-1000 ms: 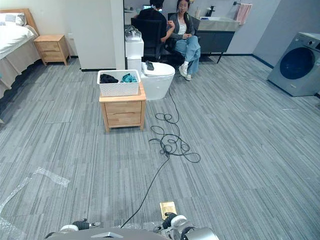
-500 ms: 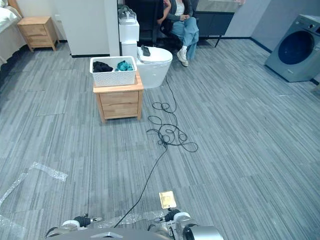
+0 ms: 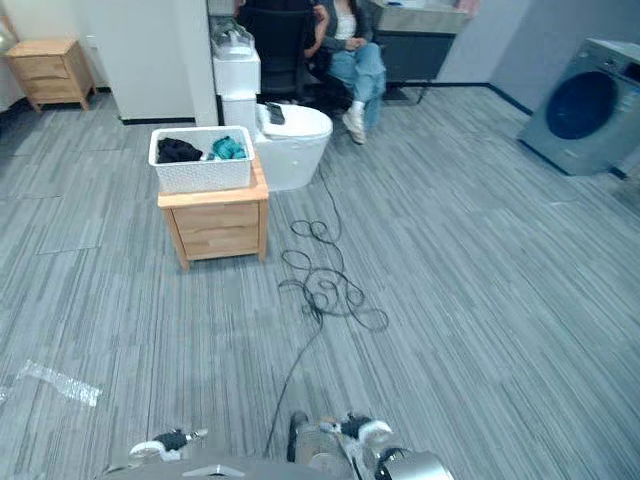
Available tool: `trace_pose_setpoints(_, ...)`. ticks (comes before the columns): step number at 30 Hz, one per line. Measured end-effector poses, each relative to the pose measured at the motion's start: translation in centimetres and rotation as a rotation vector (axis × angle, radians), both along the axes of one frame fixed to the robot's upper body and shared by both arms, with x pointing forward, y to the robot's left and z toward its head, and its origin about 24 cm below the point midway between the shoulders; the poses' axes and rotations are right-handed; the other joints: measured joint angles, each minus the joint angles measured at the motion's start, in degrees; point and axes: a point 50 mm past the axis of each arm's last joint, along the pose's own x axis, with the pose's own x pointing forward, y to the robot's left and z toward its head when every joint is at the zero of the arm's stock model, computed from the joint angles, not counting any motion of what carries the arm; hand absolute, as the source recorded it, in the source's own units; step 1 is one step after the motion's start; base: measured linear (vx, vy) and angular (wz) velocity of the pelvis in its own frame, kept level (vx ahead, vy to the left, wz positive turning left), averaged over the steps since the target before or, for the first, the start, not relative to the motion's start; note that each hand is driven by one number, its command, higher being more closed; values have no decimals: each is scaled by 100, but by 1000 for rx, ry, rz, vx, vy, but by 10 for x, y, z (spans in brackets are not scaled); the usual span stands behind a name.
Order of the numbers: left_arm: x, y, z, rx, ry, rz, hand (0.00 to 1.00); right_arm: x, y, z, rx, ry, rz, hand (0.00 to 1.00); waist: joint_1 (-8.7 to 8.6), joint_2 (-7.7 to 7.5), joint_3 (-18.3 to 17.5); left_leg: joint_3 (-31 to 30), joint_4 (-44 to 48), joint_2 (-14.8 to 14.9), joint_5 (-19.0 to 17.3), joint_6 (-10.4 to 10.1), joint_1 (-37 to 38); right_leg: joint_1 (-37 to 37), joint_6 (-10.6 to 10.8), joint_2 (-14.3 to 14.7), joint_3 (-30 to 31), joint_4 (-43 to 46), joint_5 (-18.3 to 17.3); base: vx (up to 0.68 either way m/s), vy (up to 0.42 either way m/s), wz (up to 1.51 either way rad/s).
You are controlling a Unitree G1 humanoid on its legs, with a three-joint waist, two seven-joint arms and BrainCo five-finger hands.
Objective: Pick up the laundry basket with both hands and put the clothes into the washing machine.
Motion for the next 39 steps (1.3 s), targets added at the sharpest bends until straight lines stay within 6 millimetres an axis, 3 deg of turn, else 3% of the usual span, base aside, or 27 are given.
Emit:
trace_pose_setpoints(1, 4, -1, 1, -10, -12, 22, 0, -4, -5, -1, 14, 4, -82, 0, 13, 49, 44, -82, 807, 107, 388, 9, -327, 179, -139, 47, -49, 10, -49, 605, -335, 60)
trace_pose_setpoints(2, 15, 1, 5, -6, -68, 41, 0, -8, -12, 0, 26, 7, -176, 0, 172, 127, 232, -329, 2336, 253, 711, -90, -780, 721, -250, 201, -22, -65, -167, 673, -265, -9)
trace_pose_setpoints(3, 19, 8, 6, 11, -88, 37, 0, -6, -12, 0, 28, 6, -184, 0, 313, 139, 389, -369, 3257, 267, 658, -62, -842, 1261, -264, 291, 106, -192, -189, 665, -228, -49)
trace_pose_setpoints(4, 16, 18, 6, 36, -79, 28, 0, -5, -7, 0, 41, 9, -175, 0, 428, 55, 469, -290, 3793, 199, 601, -63, -857, 1763, -262, 266, 221, -302, -189, 724, -222, -64)
trace_pose_setpoints(5, 16, 43, 10, 98, -100, 40, 0, -4, 8, -3, 94, -2, -213, 0, 466, -208, 441, -60, 3811, 149, 590, -65, -1265, 2494, -208, 97, 276, -630, -187, 664, -210, -43)
trace_pose_setpoints(7, 21, 55, 14, 121, -125, 63, 0, 2, 16, -2, 124, -27, -238, 0, 514, -344, 356, 65, 3279, 134, 577, -151, -1741, 2754, -71, 21, 242, -899, -242, 601, -151, -21)
trace_pose_setpoints(9, 15, 60, 13, 126, -112, 108, 0, 27, 26, 5, 128, -87, -175, 0, 529, -279, 640, 3, 1117, -161, 477, -321, -2062, 3425, 179, -89, 365, -1226, -380, 566, 22, -30)
trace_pose_setpoints(12, -21, 66, 5, 120, -29, 252, 0, 37, 41, 8, 111, -109, -21, 0, 714, -203, 566, -1, -1586, -38, 897, -77, -2039, 3627, 483, -175, 768, -1201, -686, 505, 198, -95)
trace_pose_setpoints(14, -55, 68, 0, 125, 62, 318, 0, 47, 51, 12, 108, -136, 62, 0, 882, -166, 277, -60, -1841, 225, 1024, -15, -2477, 3617, 438, -311, 1054, -1371, -1360, 676, 434, -122)
trace_pose_setpoints(15, -66, 70, -2, 138, 109, 321, 0, 46, 56, 12, 115, -143, 71, 0, 784, -316, 281, -42, -1268, 114, 1660, -85, -2709, 3730, 496, -454, 1178, -1288, -1465, 729, 534, -13)
trace_pose_setpoints(17, -70, 68, -3, 145, 143, 250, 0, 32, 55, 5, 110, -81, 93, 0, 732, -338, 261, 131, -954, 32, 1850, -131, -2506, 3607, 236, -632, 1469, -450, -894, 594, 468, 16)
trace_pose_setpoints(18, -79, 66, -4, 146, 172, 218, 0, 22, 55, 1, 111, -56, 97, 0, 791, -283, 99, 231, -930, -147, 1798, -260, -2320, 3348, 172, -722, 1761, 165, -351, 744, 574, 17)
trace_pose_setpoints(19, -82, 67, -4, 158, 188, 163, 0, 11, 53, -3, 121, -36, 61, 0, 760, -337, -171, 259, -982, -446, 1543, -95, -2206, 2998, 76, -843, 1905, 804, 577, 735, 542, 26)
trace_pose_setpoints(20, -78, 68, -4, 166, 182, 129, 0, 9, 51, -3, 124, -35, 43, 0, 740, -351, -169, 274, -1054, -567, 1468, -36, -2059, 2891, -41, -877, 1884, 1092, 1010, 502, 346, 43)
trace_pose_setpoints(21, -74, 66, -4, 167, 175, 93, 0, 3, 51, -5, 125, -19, 34, 0, 724, -358, -156, 267, -1169, -688, 1418, 0, -1892, 2762, -116, -910, 1889, 1522, 1033, 391, 250, 33)
trace_pose_setpoints(22, -71, 67, -3, 178, 175, 39, 0, -4, 49, -8, 117, 10, 49, 0, 658, -363, -90, 277, -1571, -954, 1373, 69, -1305, 2327, -115, -917, 1912, 2717, 670, 361, 229, 22)
trace_pose_setpoints(24, -71, 65, -4, 181, 180, -15, 0, -8, 43, -8, 81, 30, 124, 0, 629, -302, 43, 428, -2128, -1101, 1353, 123, -483, 1919, 36, -844, 1825, 3330, 6, 396, 253, -11)
trace_pose_setpoints(26, -72, 65, -4, 186, 182, -32, 0, -3, 38, -6, 58, 12, 144, 0, 555, -286, 31, 567, -2495, -1142, 1384, 173, 16, 1496, 178, -816, 1557, 2945, -442, 324, 132, -21)
trace_pose_setpoints(28, -66, 65, -3, 190, 167, -44, 0, 2, 39, -4, 58, -5, 155, 0, 500, -302, 40, 564, -2691, -1068, 1314, 193, 208, 1103, 455, -598, 1451, 1990, -721, 252, -2, -4)
trace_pose_setpoints(29, -59, 65, -3, 189, 150, -49, 0, 9, 43, -2, 44, -18, 227, 0, 467, -270, 44, 544, -2744, -902, 1245, 131, 248, 926, 591, -372, 1343, 989, -733, 168, -47, 0)
trace_pose_setpoints(30, -59, 67, -2, 195, 149, -46, 0, 15, 48, 0, 32, -35, 304, 0, 435, -290, 42, 506, -2787, -774, 1157, -6, 244, 896, 724, -240, 1166, -180, -473, 209, -78, 2)
trace_pose_setpoints(31, -60, 68, -2, 198, 149, -43, 0, 16, 50, 0, 30, -39, 326, 0, 423, -330, 27, 498, -2821, -753, 1141, -56, 237, 884, 728, -216, 1091, -687, -258, 303, -167, 22)
trace_pose_setpoints(32, -59, 73, -1, 205, 143, -11, 0, 14, 52, -1, 30, -35, 344, 0, 413, -509, -27, 398, -2854, -780, 1056, -227, 223, 760, 679, -272, 1045, -1072, 337, 337, -212, 37)
trace_pose_setpoints(34, -57, 75, 0, 207, 135, 32, 0, 14, 50, -1, 27, -33, 340, 0, 364, -629, -112, 164, -2824, -793, 1025, -370, 246, 950, 872, -349, 763, -1276, 881, 358, -265, 61)
trace_pose_setpoints(35, -55, 72, -1, 199, 128, 40, 0, 16, 47, 0, 18, -39, 338, 0, 365, -523, -130, 104, -2806, -682, 1038, -451, 221, 1038, 822, -277, 641, -1366, 902, 352, -269, 73)
trace_pose_setpoints(37, -43, 62, -1, 164, 74, 100, 0, 46, 38, 17, -3, -176, 349, 0, 355, -196, -244, -42, -2876, -412, 1016, -586, -2, 1076, 712, -42, 339, -1729, 863, 299, -207, 51)
trace_pose_setpoints(39, -35, 58, 1, 153, 33, 128, 0, 73, 38, 36, -5, -319, 343, 0, 364, -69, -257, -120, -3036, -282, 1057, -685, -47, 1076, 664, 83, 212, -1859, 841, 237, -132, 25)
